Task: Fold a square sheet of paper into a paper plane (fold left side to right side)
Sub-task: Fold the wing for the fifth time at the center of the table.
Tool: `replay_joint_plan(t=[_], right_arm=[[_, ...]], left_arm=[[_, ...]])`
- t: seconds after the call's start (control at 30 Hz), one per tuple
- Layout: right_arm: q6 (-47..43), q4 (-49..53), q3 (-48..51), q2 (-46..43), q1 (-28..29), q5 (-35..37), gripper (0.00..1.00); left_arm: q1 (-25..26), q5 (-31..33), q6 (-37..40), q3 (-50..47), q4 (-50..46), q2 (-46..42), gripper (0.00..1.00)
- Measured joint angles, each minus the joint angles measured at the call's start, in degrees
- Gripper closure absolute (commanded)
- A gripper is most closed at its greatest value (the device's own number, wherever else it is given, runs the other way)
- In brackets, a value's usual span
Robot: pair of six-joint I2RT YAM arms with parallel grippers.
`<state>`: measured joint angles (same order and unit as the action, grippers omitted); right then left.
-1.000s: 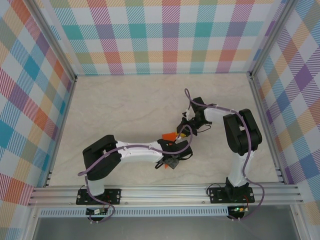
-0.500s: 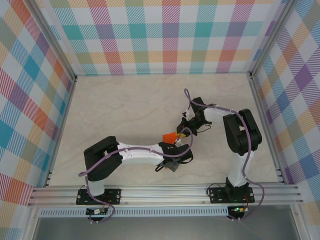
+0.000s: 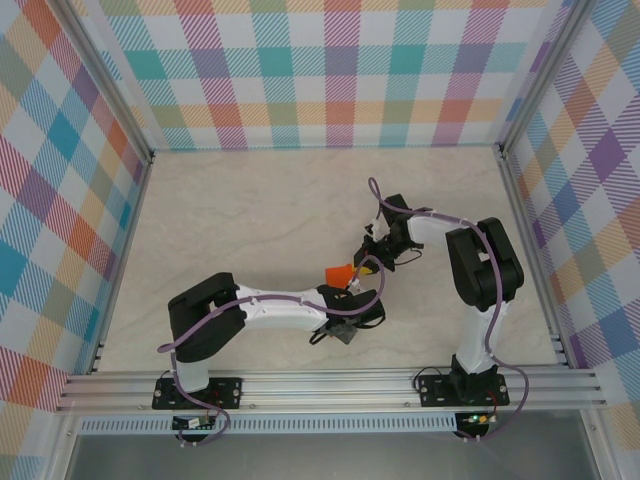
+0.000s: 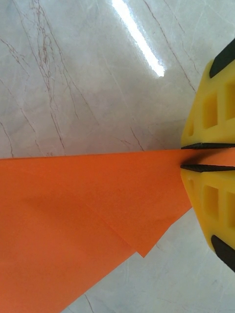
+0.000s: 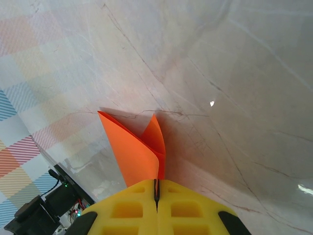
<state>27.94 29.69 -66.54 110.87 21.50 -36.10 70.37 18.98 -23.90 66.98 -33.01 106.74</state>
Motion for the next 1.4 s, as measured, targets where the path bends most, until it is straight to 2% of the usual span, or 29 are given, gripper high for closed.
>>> replay_joint_plan(t=[0.2, 0.23, 0.53, 0.77, 1.0, 1.23, 1.4], right_arm=[[0.2, 0.0, 0.0, 0.0, 0.0, 0.8, 1.00], [0.2, 0.0, 0.0, 0.0, 0.0, 0.8, 0.98], [0.7, -1.1, 0.6, -1.8, -0.2, 1.1, 0.68], [-0.1, -1.3, 4.0, -11.0, -3.2, 4.7, 0.43], [-1.9, -0.5, 8.1, -20.1, -7.3, 8.5, 0.41], [-1.7, -2.5, 18.0, -26.3, -6.5, 8.7, 0.41], [-0.1, -7.0, 22.9, -28.1, -3.3, 7.9, 0.40]], left_arm=[[0.0, -0.5, -0.9, -0.6, 0.2, 0.1, 0.85], [0.0, -0.7, -1.0, -0.7, 0.3, 0.1, 0.86], [-1.5, -2.4, -1.6, -3.7, 3.3, -1.9, 0.92], [-3.5, -5.6, -1.6, -4.0, 3.6, -3.2, 0.95], [-7.3, -11.6, -2.1, -7.1, 7.7, -5.2, 1.00], [-11.3, -18.7, -3.9, -11.0, 13.4, -7.9, 1.00], [-14.4, -23.9, -6.4, -14.9, 19.7, -10.1, 1.00]])
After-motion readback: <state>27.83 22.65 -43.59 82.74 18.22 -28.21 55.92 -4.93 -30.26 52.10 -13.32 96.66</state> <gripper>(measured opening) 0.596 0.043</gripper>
